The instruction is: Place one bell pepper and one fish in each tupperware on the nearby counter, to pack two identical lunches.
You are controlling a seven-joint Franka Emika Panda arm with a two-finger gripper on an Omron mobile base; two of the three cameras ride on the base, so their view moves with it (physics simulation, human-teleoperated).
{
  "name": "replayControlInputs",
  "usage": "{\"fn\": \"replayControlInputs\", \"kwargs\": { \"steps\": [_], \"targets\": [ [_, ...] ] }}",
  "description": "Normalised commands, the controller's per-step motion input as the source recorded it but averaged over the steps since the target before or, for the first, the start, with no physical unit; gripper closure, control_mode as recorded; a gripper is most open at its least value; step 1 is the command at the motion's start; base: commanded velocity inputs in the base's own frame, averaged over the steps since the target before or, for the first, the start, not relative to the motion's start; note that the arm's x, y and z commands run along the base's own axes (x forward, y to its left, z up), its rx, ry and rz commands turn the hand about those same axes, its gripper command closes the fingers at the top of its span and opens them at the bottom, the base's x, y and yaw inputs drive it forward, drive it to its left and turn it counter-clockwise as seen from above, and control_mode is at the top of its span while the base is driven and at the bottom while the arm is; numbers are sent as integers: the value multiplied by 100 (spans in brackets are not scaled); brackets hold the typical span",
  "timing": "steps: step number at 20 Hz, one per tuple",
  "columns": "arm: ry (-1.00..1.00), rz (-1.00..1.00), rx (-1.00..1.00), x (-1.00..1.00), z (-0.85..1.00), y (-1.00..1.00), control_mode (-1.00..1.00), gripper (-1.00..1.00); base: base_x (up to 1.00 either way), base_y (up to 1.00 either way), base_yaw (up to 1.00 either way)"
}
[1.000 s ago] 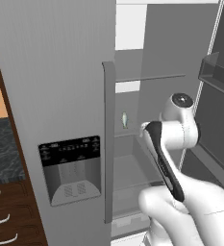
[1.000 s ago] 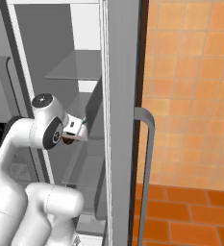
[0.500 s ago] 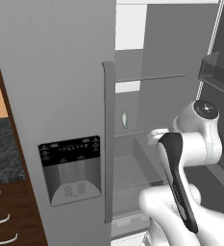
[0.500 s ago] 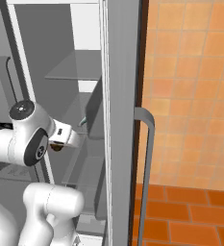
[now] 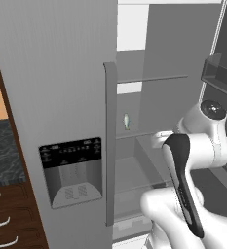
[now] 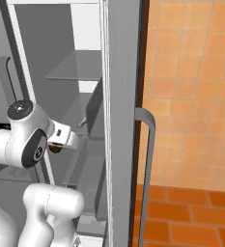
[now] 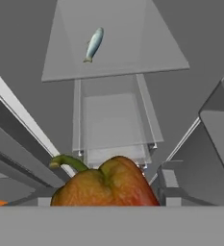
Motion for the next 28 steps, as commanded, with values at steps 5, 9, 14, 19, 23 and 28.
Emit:
{"fn": "replayControlInputs", "kwargs": {
  "steps": [5, 9, 14, 19, 23, 28],
  "targets": [
    [0, 0, 0, 0, 0, 0, 100, 100, -86, 46, 8],
    [0, 0, 0, 0, 0, 0, 100, 100, -65, 91, 13],
    [0, 0, 0, 0, 0, 0, 100, 100, -30, 100, 8],
    [0, 0, 0, 0, 0, 0, 100, 100, 0, 100, 0],
    [0, 0, 0, 0, 0, 0, 100, 100, 4, 100, 0],
    [0, 0, 0, 0, 0, 0, 100, 100, 28, 100, 0]
  ]
}}
